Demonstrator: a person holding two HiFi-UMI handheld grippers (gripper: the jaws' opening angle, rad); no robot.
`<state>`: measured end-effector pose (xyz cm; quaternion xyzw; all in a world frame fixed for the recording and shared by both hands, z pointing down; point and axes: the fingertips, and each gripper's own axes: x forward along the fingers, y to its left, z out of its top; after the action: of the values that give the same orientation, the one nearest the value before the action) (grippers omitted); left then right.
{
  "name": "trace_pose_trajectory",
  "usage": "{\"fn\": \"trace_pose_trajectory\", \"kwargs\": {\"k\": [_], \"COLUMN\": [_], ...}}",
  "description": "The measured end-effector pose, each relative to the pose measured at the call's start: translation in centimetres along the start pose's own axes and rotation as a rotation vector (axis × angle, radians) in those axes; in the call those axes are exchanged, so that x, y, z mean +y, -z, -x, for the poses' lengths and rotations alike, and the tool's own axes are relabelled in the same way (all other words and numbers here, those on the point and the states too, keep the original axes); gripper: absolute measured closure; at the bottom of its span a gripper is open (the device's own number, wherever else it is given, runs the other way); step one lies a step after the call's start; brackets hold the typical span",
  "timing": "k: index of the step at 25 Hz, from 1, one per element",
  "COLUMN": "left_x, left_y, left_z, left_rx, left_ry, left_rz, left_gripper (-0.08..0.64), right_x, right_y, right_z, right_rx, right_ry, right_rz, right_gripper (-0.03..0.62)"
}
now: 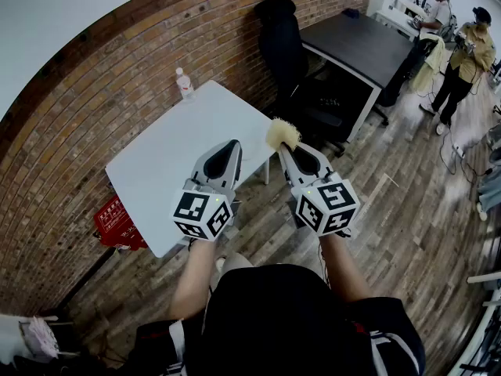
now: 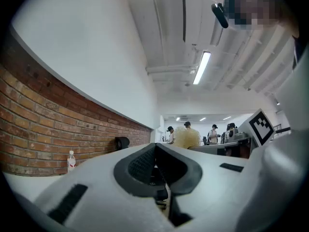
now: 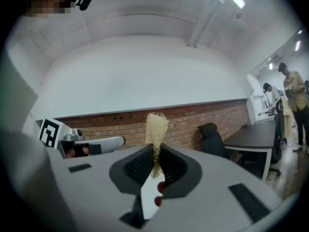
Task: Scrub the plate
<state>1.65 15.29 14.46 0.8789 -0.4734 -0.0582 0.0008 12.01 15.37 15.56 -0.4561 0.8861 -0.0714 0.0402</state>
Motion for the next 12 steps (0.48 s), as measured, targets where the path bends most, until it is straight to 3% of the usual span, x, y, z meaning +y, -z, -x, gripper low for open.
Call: {"fn": "trace_pose_trajectory", "kwargs": {"k": [6, 12], "left_x": [-0.23, -0.72], "left_y": [-0.06, 0.37], "left_z": [0.0, -0.16], "left_rx": [-0.007, -0.003], "left_ry": [-0.002, 0.009], "left_rz": [-0.024, -0.025], "left_gripper": [0.541, 0.541], "right_x": [0.44, -0.18], "right_y": [0.34, 0.9], "right_z": [0.04, 0.28], "right_rx": [0.001, 0.015], "right_ry": [-0.021, -0.022], "right_rz": [0.047, 0.013], "right_gripper": [0.551, 0.551]}}
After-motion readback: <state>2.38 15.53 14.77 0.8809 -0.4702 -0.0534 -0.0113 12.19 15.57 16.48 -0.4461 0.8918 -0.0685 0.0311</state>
